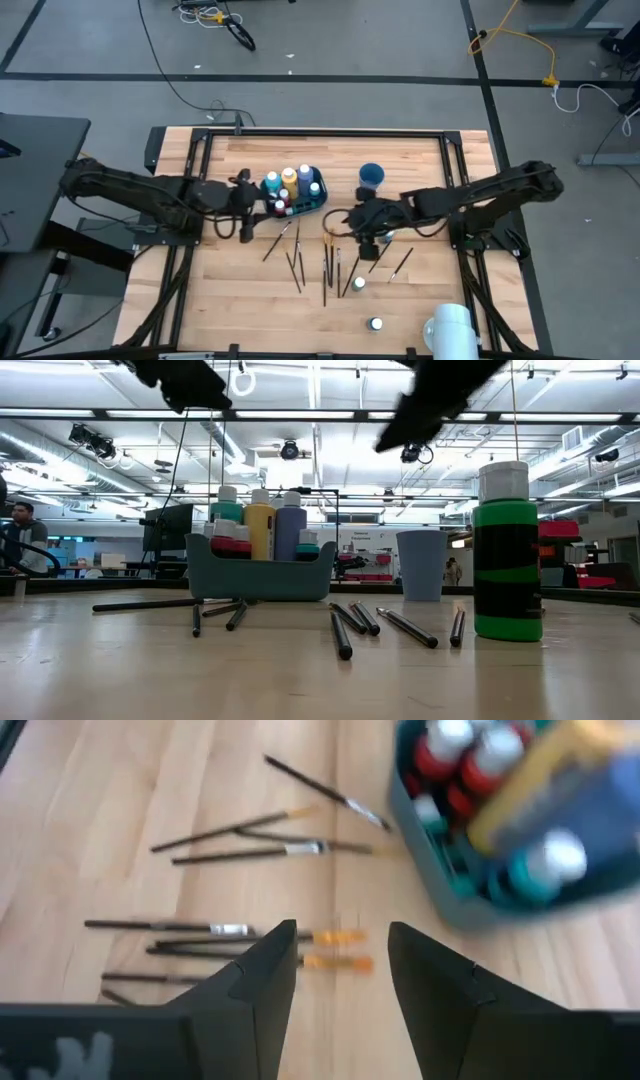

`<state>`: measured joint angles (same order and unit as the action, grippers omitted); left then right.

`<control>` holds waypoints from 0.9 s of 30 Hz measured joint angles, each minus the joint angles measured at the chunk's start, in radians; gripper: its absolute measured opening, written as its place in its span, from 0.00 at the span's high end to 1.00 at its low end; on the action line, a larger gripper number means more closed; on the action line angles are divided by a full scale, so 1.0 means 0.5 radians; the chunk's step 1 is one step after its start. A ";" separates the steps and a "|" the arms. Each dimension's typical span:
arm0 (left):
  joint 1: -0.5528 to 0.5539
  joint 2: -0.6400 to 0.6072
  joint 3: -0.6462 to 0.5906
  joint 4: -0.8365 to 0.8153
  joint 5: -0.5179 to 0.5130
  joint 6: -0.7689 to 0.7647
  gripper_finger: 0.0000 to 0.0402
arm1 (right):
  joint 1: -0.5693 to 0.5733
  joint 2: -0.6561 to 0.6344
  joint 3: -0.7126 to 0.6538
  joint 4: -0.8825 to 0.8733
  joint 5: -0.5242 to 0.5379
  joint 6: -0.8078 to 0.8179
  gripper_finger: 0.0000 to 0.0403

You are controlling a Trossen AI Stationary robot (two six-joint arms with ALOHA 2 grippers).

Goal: Pick & Place Paint Supplies
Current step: Put the small blue paint bottle into the blue bin

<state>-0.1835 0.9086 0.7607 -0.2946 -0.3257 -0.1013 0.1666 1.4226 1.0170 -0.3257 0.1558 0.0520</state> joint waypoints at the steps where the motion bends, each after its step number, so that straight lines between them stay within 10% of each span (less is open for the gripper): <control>1: -0.014 -0.027 -0.023 0.006 -0.001 0.000 0.48 | -0.001 -0.066 -0.074 0.009 0.023 0.067 0.59; 14: -0.046 -0.128 -0.200 0.054 -0.206 -0.068 0.48 | -0.007 -0.849 -0.995 0.384 0.113 0.156 0.59; 27: -0.046 -0.128 -0.201 0.113 -0.206 -0.053 0.48 | -0.015 -0.927 -1.532 0.940 -0.068 0.156 0.59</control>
<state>-0.2066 0.8444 0.6601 -0.2382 -0.4286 -0.1280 0.1593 0.9592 0.2512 0.1444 0.1220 0.1301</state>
